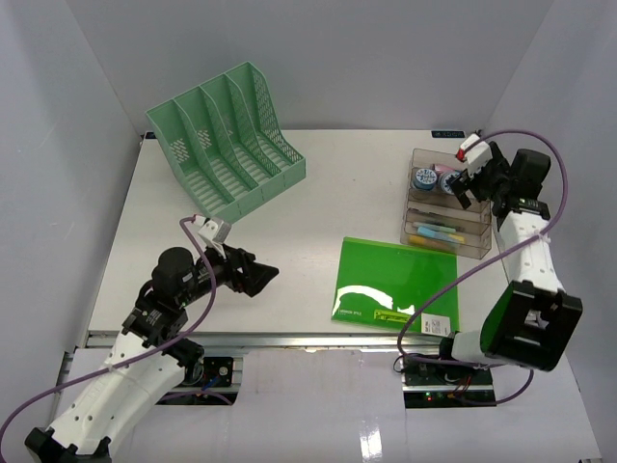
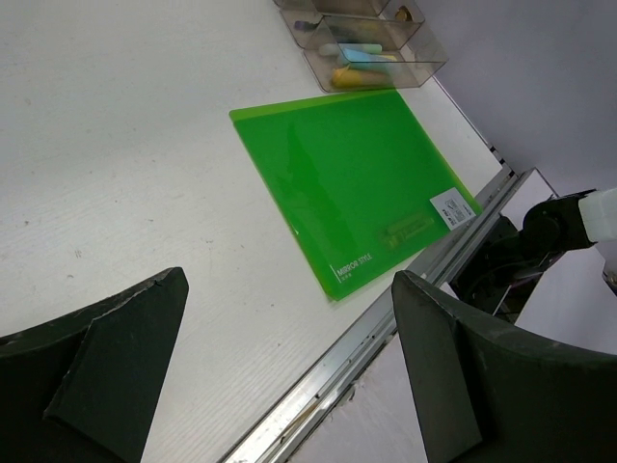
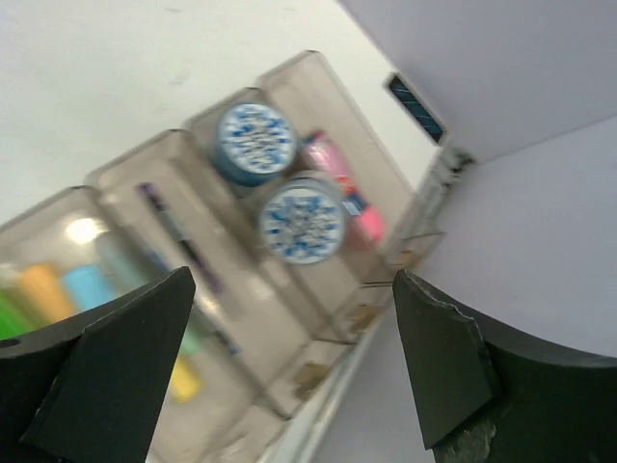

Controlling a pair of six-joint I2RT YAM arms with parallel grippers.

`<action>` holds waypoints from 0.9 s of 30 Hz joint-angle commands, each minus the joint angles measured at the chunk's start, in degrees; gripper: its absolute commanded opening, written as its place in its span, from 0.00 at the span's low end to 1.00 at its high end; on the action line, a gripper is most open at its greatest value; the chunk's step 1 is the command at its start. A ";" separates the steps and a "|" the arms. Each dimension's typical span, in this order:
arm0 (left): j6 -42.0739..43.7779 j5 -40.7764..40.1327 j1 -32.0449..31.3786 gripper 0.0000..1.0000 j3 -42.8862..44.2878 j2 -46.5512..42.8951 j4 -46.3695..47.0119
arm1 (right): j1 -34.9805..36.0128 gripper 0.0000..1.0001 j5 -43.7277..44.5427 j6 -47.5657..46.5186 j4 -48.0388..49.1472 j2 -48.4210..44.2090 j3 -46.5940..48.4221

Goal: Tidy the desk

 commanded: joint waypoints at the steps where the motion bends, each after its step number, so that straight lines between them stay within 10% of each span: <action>1: -1.98 1.50 0.06 0.98 -0.66 -1.53 1.46 | 0.08 0.90 -19.89 -5.98 -21.11 -8.18 -1.88; 7: -15.20 3.87 -0.03 0.98 -4.92 -2.15 2.02 | 10.17 0.90 -24.21 -52.01 -62.79 -13.70 -3.47; 16: -31.42 3.23 -0.04 0.98 -11.53 -7.52 2.60 | 47.93 0.96 6.84 -9.26 -30.51 -23.56 -16.79; 27: -32.34 4.34 -1.92 0.98 -11.16 6.32 7.64 | 41.96 0.97 19.41 0.13 -28.92 -20.49 -14.44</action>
